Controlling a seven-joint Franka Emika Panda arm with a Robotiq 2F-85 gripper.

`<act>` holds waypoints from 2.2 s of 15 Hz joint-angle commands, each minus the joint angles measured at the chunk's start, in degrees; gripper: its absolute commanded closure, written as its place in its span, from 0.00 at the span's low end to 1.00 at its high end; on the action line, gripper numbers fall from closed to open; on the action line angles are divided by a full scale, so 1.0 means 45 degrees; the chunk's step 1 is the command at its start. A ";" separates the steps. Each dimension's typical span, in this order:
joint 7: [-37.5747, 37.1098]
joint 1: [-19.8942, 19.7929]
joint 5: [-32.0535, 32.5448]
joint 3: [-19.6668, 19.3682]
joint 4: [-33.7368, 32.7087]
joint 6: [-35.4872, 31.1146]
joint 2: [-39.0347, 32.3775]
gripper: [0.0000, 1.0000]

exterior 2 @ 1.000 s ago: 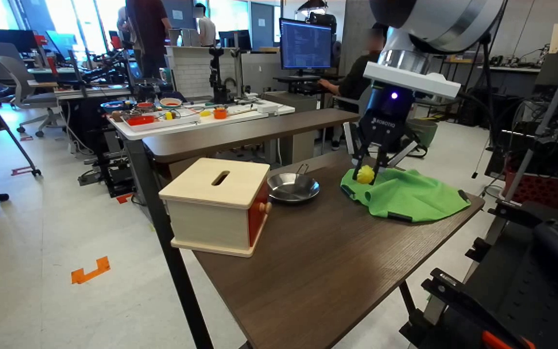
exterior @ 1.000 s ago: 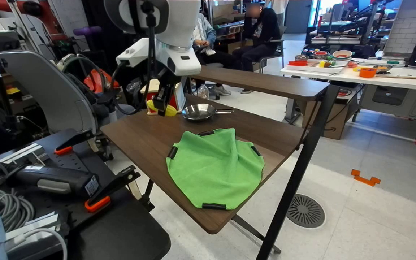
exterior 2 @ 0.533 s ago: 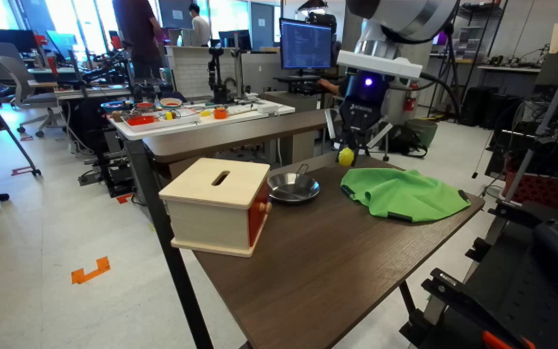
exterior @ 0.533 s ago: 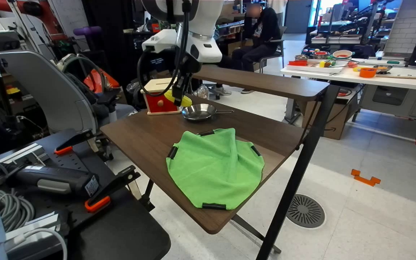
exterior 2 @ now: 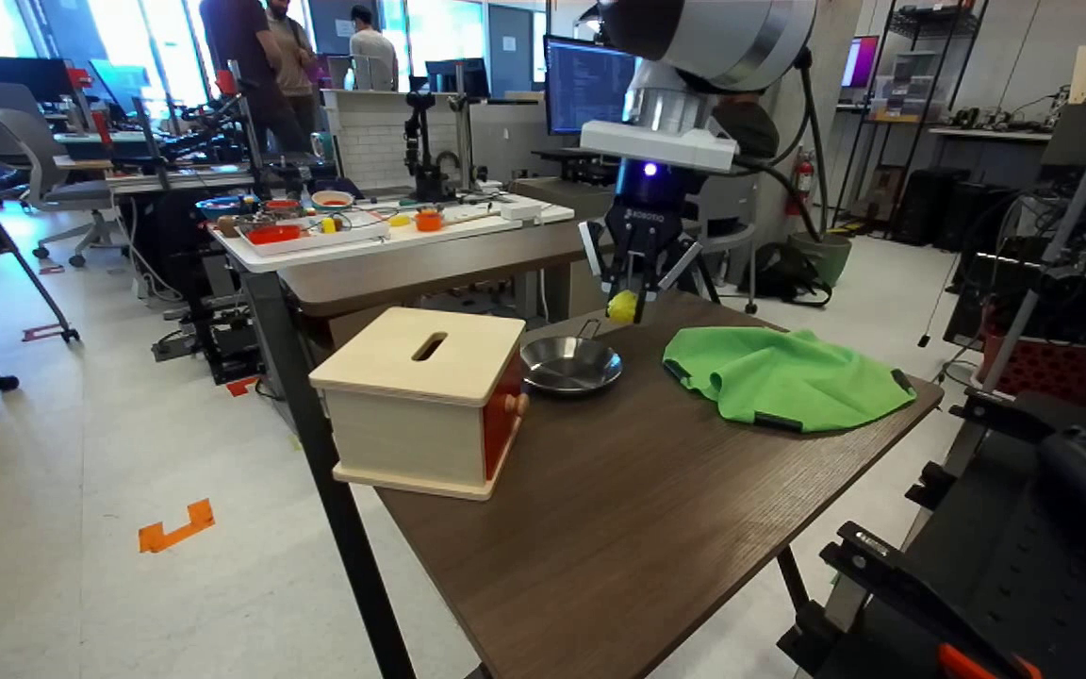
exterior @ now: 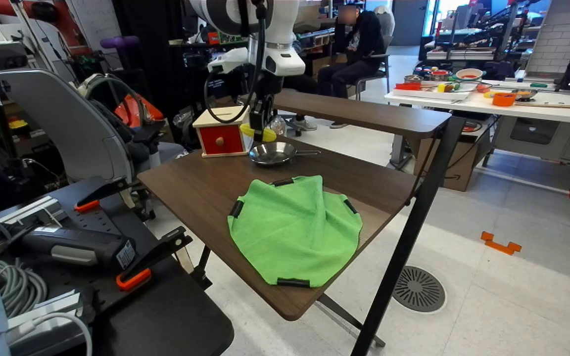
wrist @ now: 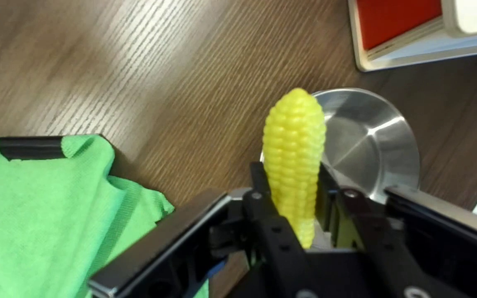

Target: Pick the corn plush toy from the table and put it in the bow

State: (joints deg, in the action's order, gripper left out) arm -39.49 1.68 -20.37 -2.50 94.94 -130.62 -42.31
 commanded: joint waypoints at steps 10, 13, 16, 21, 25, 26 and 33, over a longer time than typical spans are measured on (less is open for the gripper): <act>-0.1187 0.0781 0.0561 -0.0226 -0.0904 -0.2009 -0.1318 0.93; -0.1273 0.0760 0.0568 -0.0212 -0.1473 -0.1897 -0.1711 0.93; -0.1353 0.0802 0.0655 -0.0242 -0.2114 -0.1732 -0.2158 0.93; -0.1537 0.0859 0.0840 -0.0252 -0.2930 -0.1470 -0.2777 0.93; -0.1618 0.0796 0.0812 -0.0170 -0.3189 -0.1380 -0.2978 0.31; -0.1632 0.0805 0.0817 -0.0181 -0.3165 -0.1414 -0.2959 0.23; -0.1203 0.0729 0.0652 -0.0016 -0.1636 -0.2073 -0.1854 0.00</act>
State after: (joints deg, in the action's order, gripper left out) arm -45.37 4.73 -18.03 -2.62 83.05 -138.52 -54.49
